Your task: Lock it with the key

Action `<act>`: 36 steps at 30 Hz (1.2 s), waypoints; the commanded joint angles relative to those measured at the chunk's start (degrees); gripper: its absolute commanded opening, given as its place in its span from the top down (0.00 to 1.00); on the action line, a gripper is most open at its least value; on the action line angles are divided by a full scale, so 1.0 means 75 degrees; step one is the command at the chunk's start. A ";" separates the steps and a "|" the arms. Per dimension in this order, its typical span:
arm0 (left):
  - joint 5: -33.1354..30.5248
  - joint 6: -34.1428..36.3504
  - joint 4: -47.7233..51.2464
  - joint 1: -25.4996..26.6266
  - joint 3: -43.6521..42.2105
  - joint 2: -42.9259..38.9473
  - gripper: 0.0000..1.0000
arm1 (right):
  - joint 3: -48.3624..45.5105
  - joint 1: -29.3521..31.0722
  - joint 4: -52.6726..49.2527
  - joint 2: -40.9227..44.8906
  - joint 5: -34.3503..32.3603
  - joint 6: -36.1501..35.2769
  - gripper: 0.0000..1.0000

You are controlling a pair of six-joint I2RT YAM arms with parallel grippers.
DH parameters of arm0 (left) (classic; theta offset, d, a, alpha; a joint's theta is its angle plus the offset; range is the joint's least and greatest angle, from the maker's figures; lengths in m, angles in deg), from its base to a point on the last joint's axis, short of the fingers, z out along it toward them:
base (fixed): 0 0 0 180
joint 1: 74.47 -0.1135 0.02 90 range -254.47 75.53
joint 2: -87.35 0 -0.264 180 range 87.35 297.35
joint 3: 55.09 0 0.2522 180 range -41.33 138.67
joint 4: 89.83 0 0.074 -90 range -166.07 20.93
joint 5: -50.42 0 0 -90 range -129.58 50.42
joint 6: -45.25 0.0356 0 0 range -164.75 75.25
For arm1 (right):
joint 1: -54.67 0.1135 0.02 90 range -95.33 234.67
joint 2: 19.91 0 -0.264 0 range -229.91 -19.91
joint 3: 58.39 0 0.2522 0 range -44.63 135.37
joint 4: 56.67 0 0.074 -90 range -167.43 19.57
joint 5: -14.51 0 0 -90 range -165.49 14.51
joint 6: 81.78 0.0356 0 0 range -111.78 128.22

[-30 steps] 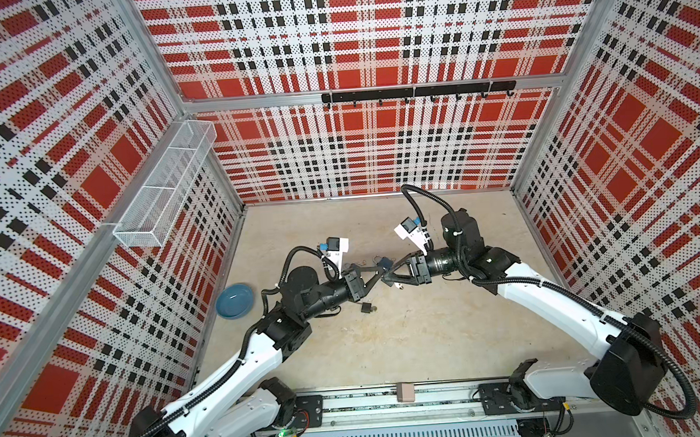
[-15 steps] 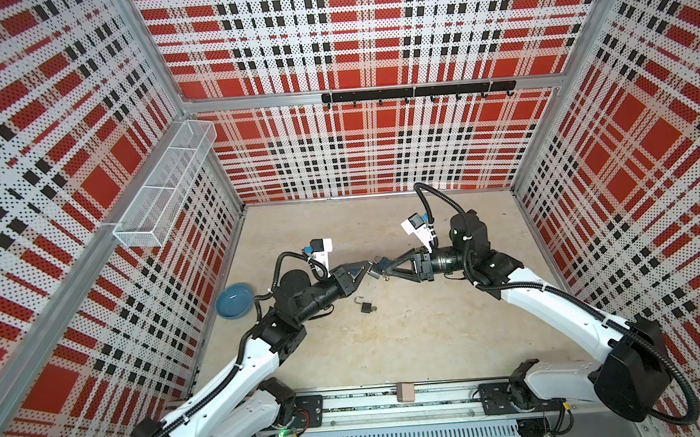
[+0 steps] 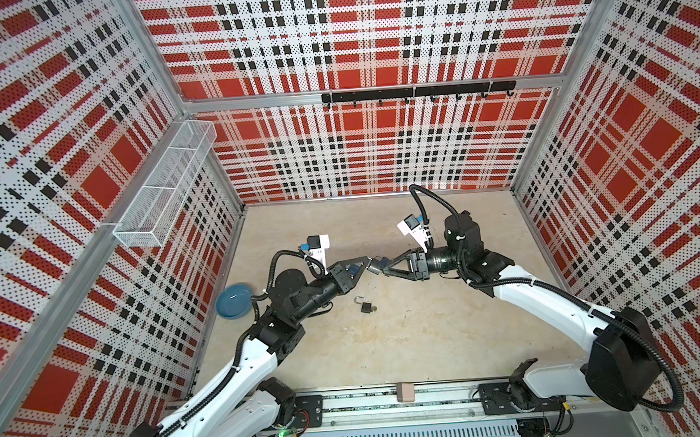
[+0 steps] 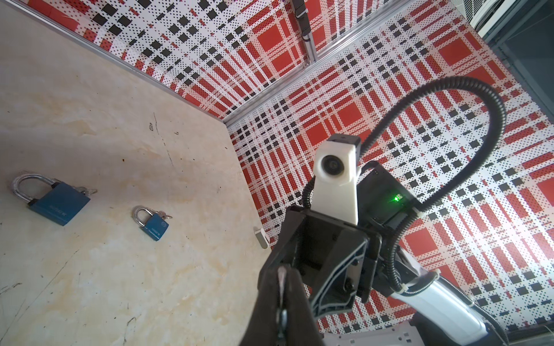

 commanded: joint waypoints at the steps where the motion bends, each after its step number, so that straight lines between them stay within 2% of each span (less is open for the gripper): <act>1: 0.0069 -0.0091 -0.0373 -0.0110 0.0284 -0.0109 1.00 | 0.0140 -0.0002 0.0443 -0.0025 0.0146 -0.0016 0.71; 5: 0.0057 -0.0098 -0.0381 -0.0166 0.0296 -0.0094 1.00 | 0.0131 -0.0003 0.0466 -0.0019 0.0159 0.0025 0.85; 10: 0.0057 -0.0098 -0.0384 -0.0196 0.0331 -0.0098 1.00 | 0.0140 0.0009 0.0524 -0.0031 0.0182 0.0072 0.89; 14: 0.0069 -0.0120 -0.0393 -0.0188 0.0319 -0.0126 1.00 | 0.0160 0.0002 0.0638 -0.0079 0.0239 0.0145 0.99; 22: 0.0049 -0.0121 -0.0396 -0.0314 0.0261 -0.0181 1.00 | 0.0006 0.0005 0.0839 -0.0064 0.0245 0.0288 1.00; 36: 0.1017 -0.0486 -0.0267 -0.1929 0.0366 -0.0677 1.00 | -0.0383 -0.0017 0.0840 0.0118 0.0146 0.0376 1.00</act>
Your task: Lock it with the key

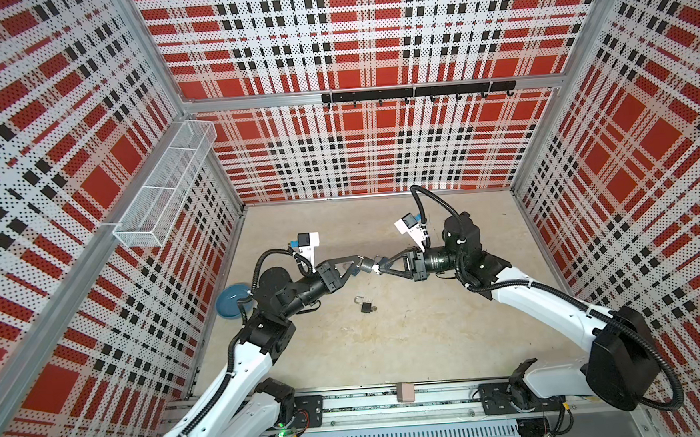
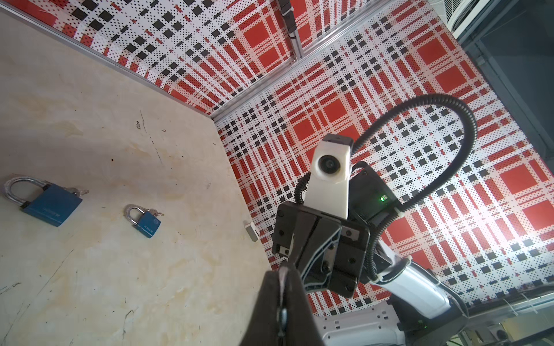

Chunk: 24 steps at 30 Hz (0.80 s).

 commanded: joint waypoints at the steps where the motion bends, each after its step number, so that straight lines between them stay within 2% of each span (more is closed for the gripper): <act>1: -0.0570 -0.0294 -0.0378 -0.0571 0.0343 -0.0306 1.00 | -0.0234 -0.0190 -0.0112 0.0125 0.0152 -0.0146 1.00; 10: -0.0344 -0.0365 -0.0314 -0.0968 0.0321 -0.0460 1.00 | -0.0182 -0.0209 -0.0192 0.0068 0.0169 -0.0136 1.00; 15: -0.0027 -0.0238 -0.0065 -0.1039 0.0261 -0.0410 1.00 | -0.0195 -0.0328 -0.0899 0.0299 -0.0201 -0.0552 1.00; 19: 0.0231 -0.0034 0.0375 -0.0911 0.0139 -0.0264 1.00 | -0.0299 -0.0547 -0.1507 0.0624 -0.0641 -0.0836 1.00; 24: -0.0049 0.0678 0.1314 -0.0324 0.0140 -0.0214 1.00 | -0.0540 -0.0949 -0.2061 0.1171 -0.1058 -0.0959 1.00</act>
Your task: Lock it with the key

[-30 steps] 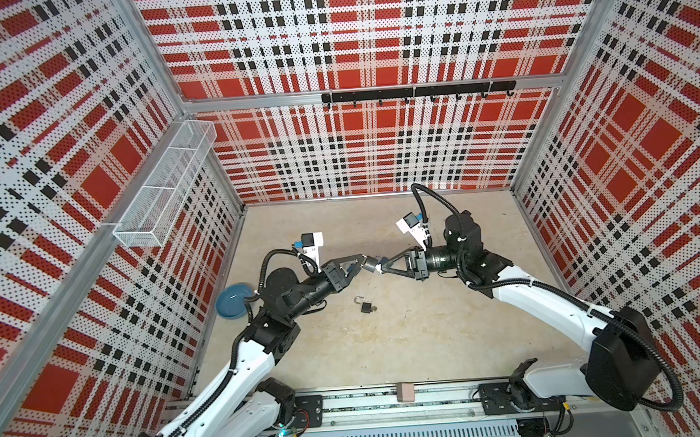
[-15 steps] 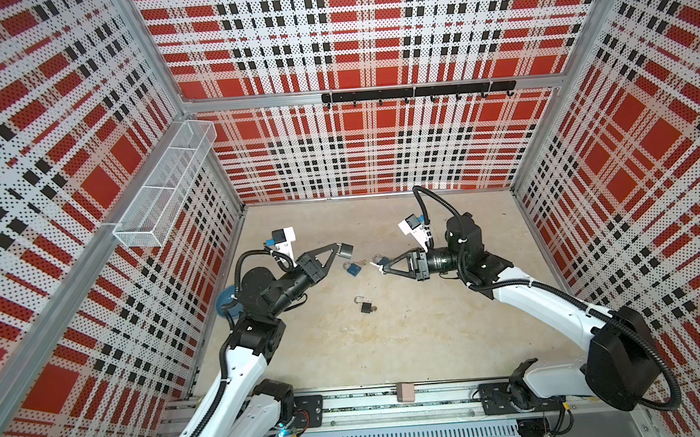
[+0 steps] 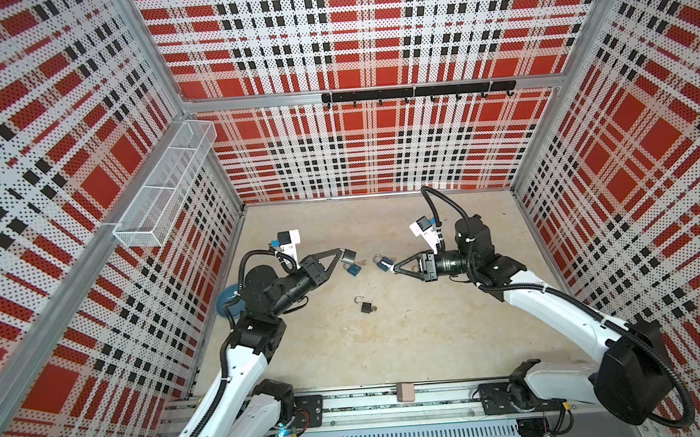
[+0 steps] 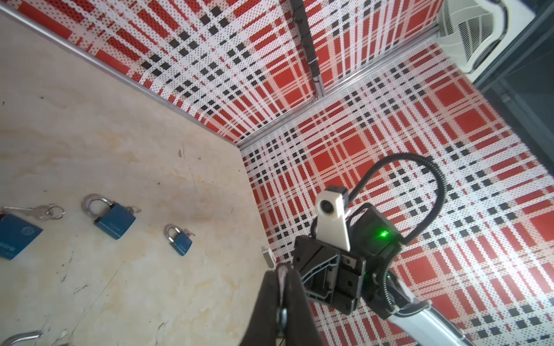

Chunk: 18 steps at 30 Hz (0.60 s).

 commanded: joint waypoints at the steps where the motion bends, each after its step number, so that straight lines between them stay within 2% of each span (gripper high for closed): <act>1: -0.0104 0.0651 0.0751 0.0434 0.0100 -0.0038 1.00 | -0.0180 -0.0255 -0.0376 0.0501 -0.0443 -0.0327 1.00; 8: -0.0806 0.1430 0.1697 0.1203 0.0339 0.0034 1.00 | -0.0118 -0.0777 -0.1349 0.1195 -0.1105 -0.0548 1.00; 18: -0.2269 0.2180 0.2364 0.2865 0.0622 0.0701 1.00 | -0.0069 -0.1263 -0.2318 0.1792 -0.1766 -0.0627 1.00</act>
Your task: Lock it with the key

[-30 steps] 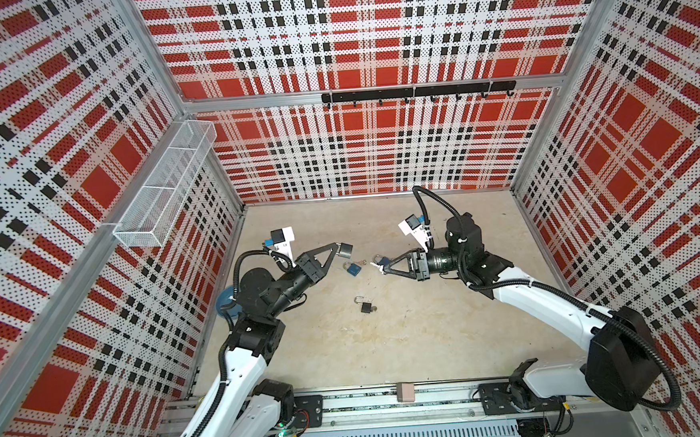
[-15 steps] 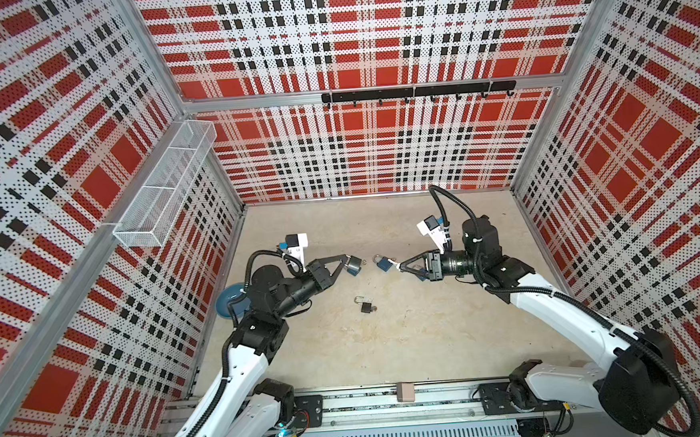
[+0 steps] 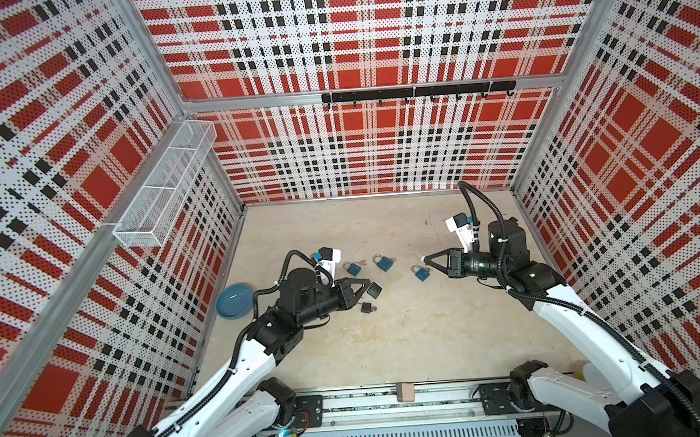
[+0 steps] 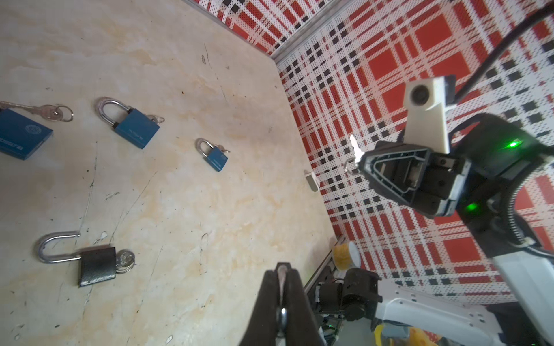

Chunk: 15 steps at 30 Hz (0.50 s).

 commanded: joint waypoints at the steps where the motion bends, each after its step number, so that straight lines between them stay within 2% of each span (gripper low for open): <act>1: -0.0824 0.0430 0.0137 0.0518 0.0348 0.0181 1.00 | 0.0029 -0.0167 -0.0346 0.0349 -0.0367 -0.0189 1.00; 7: -0.1333 0.0406 -0.0285 0.1488 0.0452 0.1092 1.00 | -0.0242 -0.0790 -0.0929 0.0732 -0.0450 -0.0264 1.00; 15: -0.1678 0.0440 -0.0814 0.2062 0.0799 0.2510 1.00 | -0.0353 -0.1095 -0.2117 0.1330 -0.1030 -0.0850 1.00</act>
